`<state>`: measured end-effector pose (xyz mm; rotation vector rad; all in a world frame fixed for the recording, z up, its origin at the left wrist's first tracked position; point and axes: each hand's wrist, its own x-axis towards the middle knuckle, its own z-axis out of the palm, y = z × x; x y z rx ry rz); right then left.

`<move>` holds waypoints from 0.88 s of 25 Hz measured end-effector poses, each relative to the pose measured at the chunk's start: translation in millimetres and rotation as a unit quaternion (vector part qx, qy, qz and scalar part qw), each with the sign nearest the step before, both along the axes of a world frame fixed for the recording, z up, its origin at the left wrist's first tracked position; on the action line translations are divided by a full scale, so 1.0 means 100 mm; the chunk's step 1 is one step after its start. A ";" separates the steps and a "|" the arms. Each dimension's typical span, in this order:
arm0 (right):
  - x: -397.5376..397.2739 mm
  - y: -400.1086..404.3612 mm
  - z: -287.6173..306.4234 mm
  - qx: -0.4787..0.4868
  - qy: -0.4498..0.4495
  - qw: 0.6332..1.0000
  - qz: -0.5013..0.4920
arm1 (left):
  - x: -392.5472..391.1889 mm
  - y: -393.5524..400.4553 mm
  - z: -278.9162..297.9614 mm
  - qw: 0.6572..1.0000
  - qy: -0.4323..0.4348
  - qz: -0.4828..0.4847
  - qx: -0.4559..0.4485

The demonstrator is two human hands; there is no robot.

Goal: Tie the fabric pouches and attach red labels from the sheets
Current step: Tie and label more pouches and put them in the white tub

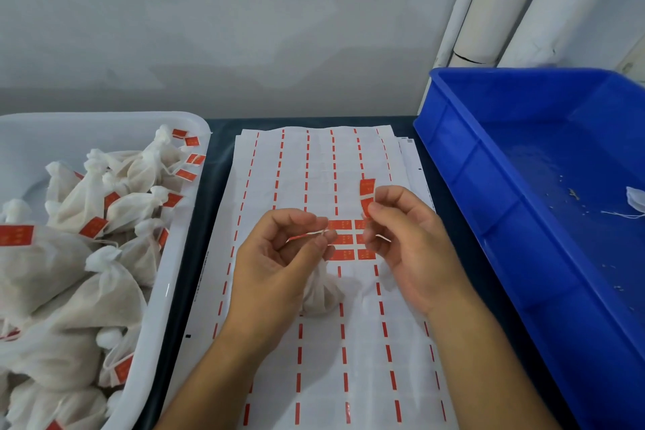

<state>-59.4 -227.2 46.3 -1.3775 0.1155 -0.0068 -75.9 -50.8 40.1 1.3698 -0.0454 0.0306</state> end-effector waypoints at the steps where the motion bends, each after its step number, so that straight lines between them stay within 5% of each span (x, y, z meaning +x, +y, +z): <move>1: -0.02 -0.02 0.02 -0.004 -0.005 1.000 0.018 | 0.00 0.00 0.00 1.000 -0.004 0.004 0.007; 8: -0.11 0.00 0.12 -0.117 -0.055 0.983 0.132 | -0.01 0.02 0.01 0.997 -0.054 -0.012 0.044; 22: -0.12 0.07 0.05 -0.201 -0.070 0.974 0.079 | -0.04 0.01 -0.02 0.996 -0.077 -0.033 0.043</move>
